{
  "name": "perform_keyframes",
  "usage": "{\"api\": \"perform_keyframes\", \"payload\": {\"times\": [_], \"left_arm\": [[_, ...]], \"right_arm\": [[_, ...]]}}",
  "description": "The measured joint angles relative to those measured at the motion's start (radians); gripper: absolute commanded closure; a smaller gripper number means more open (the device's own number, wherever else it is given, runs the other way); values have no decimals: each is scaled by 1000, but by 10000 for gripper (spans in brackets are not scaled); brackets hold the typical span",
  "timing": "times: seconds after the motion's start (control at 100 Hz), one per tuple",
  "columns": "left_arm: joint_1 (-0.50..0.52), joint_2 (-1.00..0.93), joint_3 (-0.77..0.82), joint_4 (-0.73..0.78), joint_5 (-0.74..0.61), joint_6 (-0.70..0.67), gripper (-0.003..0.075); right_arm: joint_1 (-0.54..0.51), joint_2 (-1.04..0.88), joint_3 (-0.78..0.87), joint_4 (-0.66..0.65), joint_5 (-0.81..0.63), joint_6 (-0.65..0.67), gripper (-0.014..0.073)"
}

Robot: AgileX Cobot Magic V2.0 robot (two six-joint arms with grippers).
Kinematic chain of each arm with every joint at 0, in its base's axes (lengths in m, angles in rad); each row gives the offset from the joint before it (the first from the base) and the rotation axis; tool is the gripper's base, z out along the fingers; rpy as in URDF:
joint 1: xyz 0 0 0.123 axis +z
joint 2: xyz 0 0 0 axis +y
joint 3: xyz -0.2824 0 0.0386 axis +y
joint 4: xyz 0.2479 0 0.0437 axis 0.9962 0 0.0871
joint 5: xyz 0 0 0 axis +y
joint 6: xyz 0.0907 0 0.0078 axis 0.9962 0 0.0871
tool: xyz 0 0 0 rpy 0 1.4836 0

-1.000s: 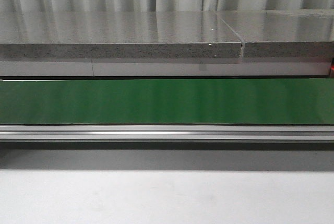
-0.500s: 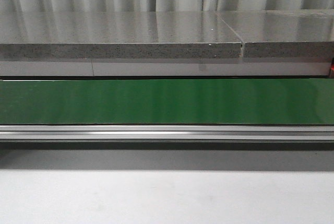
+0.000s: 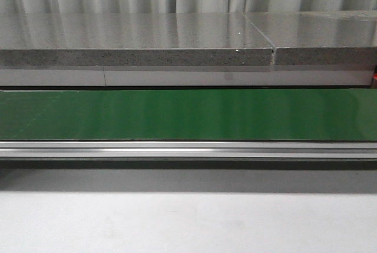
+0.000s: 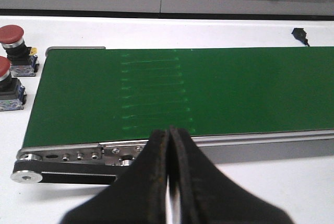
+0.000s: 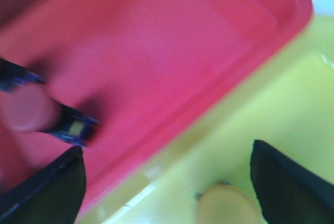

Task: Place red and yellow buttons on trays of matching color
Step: 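Lift the right gripper out of the tray back above the belt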

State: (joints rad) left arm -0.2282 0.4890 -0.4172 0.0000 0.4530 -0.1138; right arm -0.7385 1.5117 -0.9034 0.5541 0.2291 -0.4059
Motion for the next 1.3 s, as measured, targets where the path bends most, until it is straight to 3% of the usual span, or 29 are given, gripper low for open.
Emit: {"api": "perform_keyframes", "payload": {"times": [0.3, 0.55, 0.72, 0.93, 1.03, 1.3], "left_arm": [[0, 0, 0, 0, 0, 0, 739], [0, 0, 0, 0, 0, 0, 739], [0, 0, 0, 0, 0, 0, 739], [0, 0, 0, 0, 0, 0, 739], [0, 0, 0, 0, 0, 0, 739], [0, 0, 0, 0, 0, 0, 739]], "right_arm": [[266, -251, 0, 1, -5, -88, -41], [463, -413, 35, 1, 70, -191, -41], [529, -534, 132, 1, 105, -211, -40], [539, -683, 253, 1, 173, -211, -24], [539, -759, 294, 1, 183, -211, 83], [539, -881, 336, -1, 272, -211, 596]]}}
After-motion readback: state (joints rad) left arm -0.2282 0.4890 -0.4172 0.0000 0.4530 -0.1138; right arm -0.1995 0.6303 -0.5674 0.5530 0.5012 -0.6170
